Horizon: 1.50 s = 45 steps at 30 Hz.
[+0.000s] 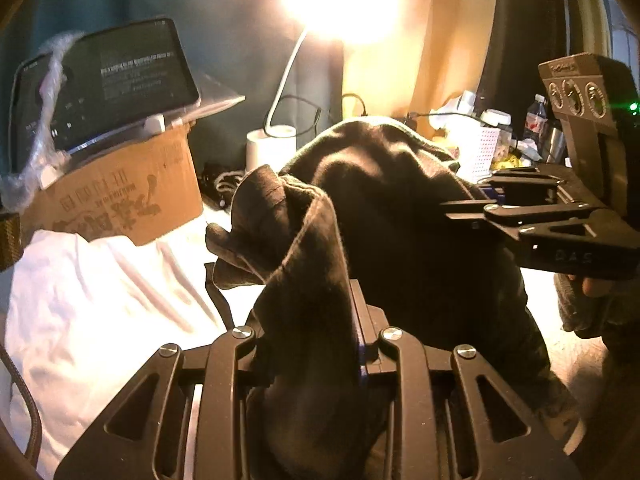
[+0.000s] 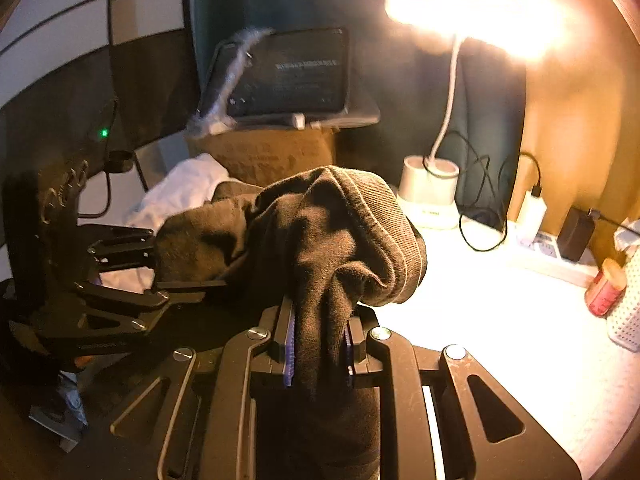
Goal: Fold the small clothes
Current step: 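Lower the shirt end onto the bedspread and open both grippers, then press and smooth the folded shirt flat with both open grippers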
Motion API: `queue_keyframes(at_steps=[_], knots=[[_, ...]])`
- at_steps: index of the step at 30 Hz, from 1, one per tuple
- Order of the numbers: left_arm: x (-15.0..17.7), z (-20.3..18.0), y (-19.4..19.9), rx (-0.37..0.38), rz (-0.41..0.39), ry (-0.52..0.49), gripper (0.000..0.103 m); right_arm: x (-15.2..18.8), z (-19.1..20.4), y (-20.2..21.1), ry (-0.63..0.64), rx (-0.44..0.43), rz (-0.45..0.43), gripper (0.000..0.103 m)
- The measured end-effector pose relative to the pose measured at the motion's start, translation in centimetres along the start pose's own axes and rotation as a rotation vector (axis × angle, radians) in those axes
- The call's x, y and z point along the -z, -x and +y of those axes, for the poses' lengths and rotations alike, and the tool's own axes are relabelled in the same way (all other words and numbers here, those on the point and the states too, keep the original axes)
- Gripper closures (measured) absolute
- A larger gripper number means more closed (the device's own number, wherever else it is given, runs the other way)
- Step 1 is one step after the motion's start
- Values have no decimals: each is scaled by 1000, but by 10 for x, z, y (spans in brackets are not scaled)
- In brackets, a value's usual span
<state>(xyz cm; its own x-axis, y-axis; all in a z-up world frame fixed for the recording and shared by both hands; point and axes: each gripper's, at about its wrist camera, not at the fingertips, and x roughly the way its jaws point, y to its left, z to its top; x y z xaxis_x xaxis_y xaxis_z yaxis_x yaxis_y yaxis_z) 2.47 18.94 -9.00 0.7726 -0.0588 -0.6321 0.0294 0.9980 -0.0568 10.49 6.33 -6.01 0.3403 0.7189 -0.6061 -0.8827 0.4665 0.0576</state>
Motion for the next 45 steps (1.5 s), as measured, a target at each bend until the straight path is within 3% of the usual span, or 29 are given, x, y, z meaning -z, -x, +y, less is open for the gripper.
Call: queue_keyframes(at_steps=[8, 14, 15, 17, 20, 25, 29, 36, 41, 45], knots=[[12, 17, -36, -5, 98, 38, 77, 15, -21, -39, -59, -27, 74, 83], [13, 36, -55, 13, 174, 127, 77, 22, -38, -65, -120, -26, 135, 83], [13, 40, -58, 13, 187, 148, 77, 22, -42, -69, -136, -36, 150, 79], [14, 49, -62, 31, 206, 202, 77, 27, -56, -78, -190, -37, 179, 62], [13, 62, -64, 49, 212, 269, 77, 30, -75, -81, -270, -60, 169, 53], [-2, 58, -67, 4, 191, 197, 77, 23, -98, -77, -316, -26, 131, 53], [-13, 59, -78, -72, 188, 113, 77, 23, -115, -77, -310, 57, 127, 54], [-19, 77, -86, -80, 203, 150, 73, 27, -125, -68, -320, 131, 128, 53], [-23, 70, -72, -146, 155, 107, 73, 30, -123, -56, -292, 180, 113, 53], [-24, 60, -55, -124, 143, 76, 73, 36, -123, -42, -296, 183, 104, 53]])
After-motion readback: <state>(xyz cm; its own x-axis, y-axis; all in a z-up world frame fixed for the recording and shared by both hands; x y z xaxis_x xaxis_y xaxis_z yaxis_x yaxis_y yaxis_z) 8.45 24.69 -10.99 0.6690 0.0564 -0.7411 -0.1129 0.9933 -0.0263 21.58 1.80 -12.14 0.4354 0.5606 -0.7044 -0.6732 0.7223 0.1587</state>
